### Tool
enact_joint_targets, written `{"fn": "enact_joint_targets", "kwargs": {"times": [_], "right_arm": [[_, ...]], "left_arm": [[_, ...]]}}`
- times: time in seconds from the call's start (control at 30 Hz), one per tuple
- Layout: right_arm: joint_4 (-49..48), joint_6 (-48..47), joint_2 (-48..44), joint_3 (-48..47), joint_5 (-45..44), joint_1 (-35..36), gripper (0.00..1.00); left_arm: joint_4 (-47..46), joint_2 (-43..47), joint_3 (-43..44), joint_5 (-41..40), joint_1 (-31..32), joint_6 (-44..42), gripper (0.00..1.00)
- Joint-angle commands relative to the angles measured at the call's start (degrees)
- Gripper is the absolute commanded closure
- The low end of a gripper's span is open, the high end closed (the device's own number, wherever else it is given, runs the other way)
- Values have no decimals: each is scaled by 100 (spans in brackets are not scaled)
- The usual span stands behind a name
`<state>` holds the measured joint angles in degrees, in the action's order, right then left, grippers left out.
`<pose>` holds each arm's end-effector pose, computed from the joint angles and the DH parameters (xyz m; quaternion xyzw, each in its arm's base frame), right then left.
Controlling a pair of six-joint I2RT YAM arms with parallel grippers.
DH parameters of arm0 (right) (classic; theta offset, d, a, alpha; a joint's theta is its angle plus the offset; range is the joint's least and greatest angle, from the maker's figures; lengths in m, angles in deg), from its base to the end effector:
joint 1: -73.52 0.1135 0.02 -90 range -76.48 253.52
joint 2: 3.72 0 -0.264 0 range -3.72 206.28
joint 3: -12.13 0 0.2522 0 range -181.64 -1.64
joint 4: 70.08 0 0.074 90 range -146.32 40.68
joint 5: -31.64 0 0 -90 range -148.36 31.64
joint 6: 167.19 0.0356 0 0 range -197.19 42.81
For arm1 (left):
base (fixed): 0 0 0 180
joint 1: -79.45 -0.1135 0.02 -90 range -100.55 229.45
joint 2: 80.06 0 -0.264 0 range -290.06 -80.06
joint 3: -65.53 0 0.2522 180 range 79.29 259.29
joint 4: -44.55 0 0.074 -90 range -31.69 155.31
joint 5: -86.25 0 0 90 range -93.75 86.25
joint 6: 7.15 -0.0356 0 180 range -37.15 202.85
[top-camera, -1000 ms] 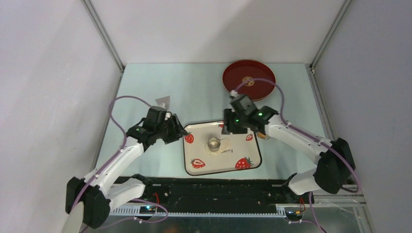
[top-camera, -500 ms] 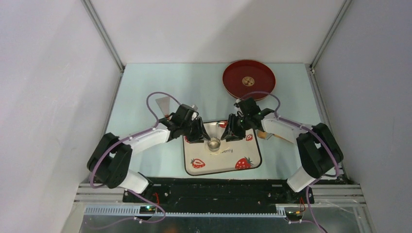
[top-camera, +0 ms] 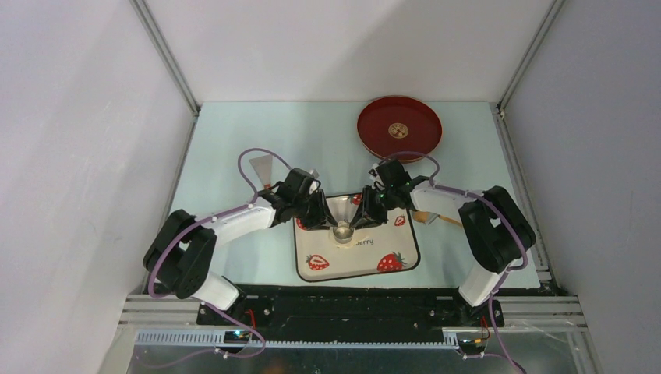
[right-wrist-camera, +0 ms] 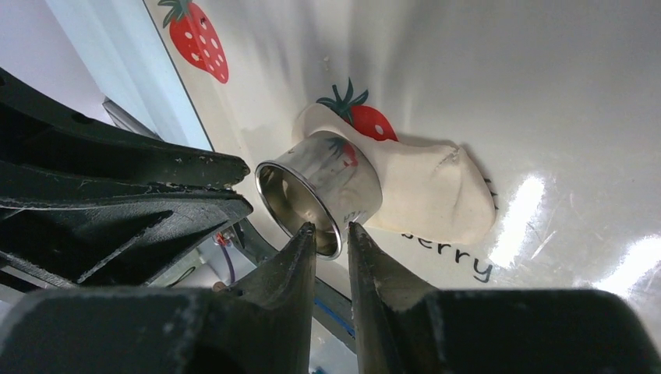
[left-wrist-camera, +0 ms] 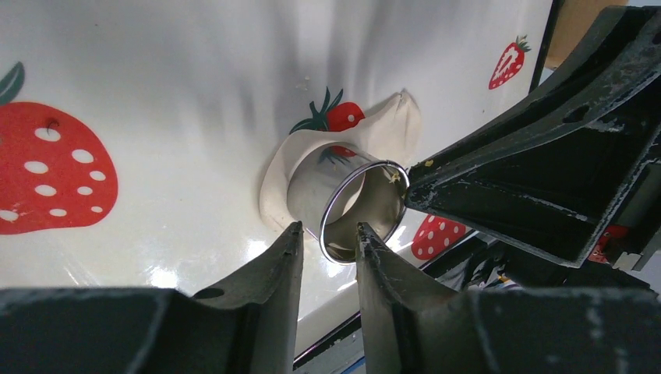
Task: Roll out the dumpling wrappers from the dough
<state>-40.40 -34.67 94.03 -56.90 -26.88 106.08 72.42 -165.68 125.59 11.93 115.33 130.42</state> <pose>0.2694 0.1941 0.1650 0.0068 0.9291 0.3667 0.0488 0.2308 -0.1789 0.1810 -0.0532 0.9401 -0.3035 0.1458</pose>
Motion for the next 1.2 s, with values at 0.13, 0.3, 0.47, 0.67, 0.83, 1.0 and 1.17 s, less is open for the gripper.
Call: {"fn": "enact_joint_targets", "kwargs": {"times": [0.13,0.3,0.47,0.67,0.83,1.0,1.17], "right_arm": [[-217,2,185,-37,94,40,75],[-206,-28,231,-32,95,70,78],[-228,-36,314,-41,86,124,83],[-214,-57,325,-35,46,191,88],[54,-292,371,-162,-177,323,94],[274,-411,413,-232,-437,474,99],[447,-512,445,-232,-716,638,100]], "left_arm": [[-187,-110,30,-22,80,-36,70],[-192,-189,28,9,93,-9,74],[-204,-251,44,39,104,-6,77],[-211,-380,66,106,126,-11,89],[-220,-505,79,148,158,-11,100],[-213,-516,56,129,167,6,100],[-213,-524,23,108,190,0,100]]}}
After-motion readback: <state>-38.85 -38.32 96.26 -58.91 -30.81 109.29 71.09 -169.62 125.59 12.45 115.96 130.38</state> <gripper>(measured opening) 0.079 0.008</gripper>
